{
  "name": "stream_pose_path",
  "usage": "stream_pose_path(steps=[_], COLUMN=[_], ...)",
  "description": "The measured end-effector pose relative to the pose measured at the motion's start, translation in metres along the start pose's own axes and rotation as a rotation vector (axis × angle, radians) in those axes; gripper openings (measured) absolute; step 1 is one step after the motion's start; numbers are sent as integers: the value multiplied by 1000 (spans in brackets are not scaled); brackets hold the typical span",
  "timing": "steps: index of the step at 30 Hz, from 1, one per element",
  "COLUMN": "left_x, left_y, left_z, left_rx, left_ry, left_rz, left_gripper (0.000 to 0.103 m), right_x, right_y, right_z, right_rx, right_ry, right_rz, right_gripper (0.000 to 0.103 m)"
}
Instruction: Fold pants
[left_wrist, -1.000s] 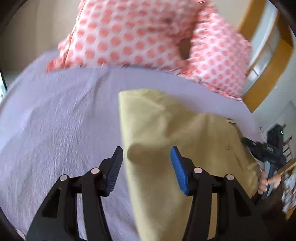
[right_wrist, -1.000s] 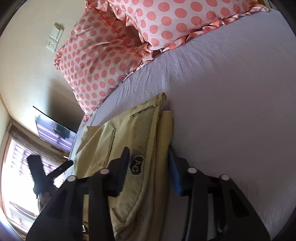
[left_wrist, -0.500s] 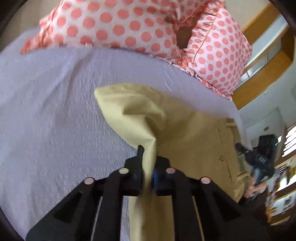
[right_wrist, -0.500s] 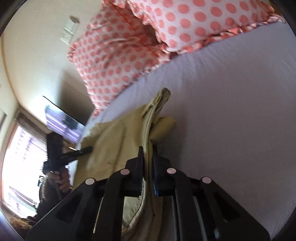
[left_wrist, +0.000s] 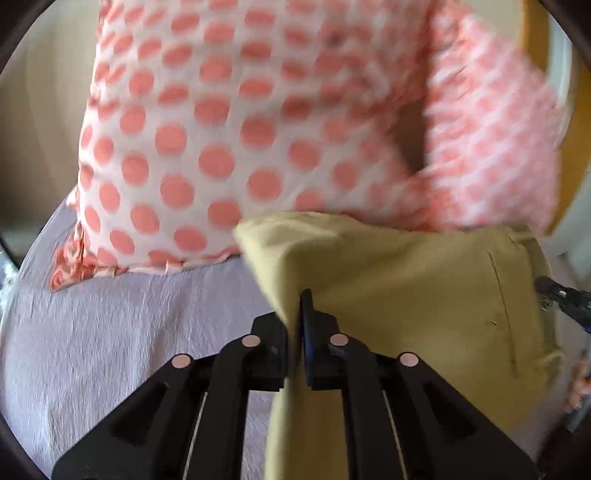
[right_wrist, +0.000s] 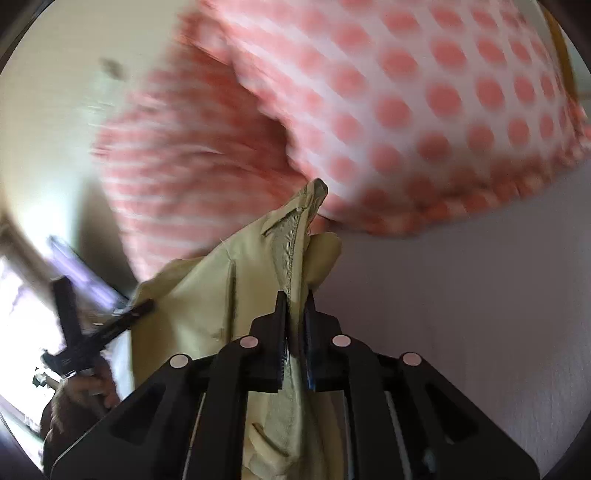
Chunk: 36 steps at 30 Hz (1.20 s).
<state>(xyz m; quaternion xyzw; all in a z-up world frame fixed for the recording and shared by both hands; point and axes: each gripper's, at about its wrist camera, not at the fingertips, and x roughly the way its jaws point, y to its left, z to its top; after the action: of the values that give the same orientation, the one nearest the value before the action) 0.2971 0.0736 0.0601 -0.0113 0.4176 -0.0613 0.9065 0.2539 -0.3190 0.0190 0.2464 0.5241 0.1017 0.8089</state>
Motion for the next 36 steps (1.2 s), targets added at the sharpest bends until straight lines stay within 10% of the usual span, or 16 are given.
stream_pose_path(steps=[2,5,11,15,20,23,36], left_x=[-7,-49,-43,-23,-88,-106,-110], left_y=[7,11,-15,-35,-49,-47,-34], left_z=[-9,-31,-64,-69,-108,-154,-206], left_rx=[-29,-42,-83,-35,58,62,-12], left_ry=[-20,-109,45,103,-23,-20,9], left_rz=[-11,-55,-337,-215,-34,118,125], left_gripper=[13,30,44,40,92,99,101], right_x=[-10,-45,-17,-18,-67,-66,-51], right_y=[-6,1,19,21,69,82,97], right_z=[-7,-24,-49,-55,-119,-158,-206], right_rx=[6,3,30,71,-95,-195,-252], right_ry=[-13,-102,72,81,-36,-28,-51], right_rz=[-33,45,135,26,-177,-277,-447], right_gripper=[19,60,69,72,102,102,102])
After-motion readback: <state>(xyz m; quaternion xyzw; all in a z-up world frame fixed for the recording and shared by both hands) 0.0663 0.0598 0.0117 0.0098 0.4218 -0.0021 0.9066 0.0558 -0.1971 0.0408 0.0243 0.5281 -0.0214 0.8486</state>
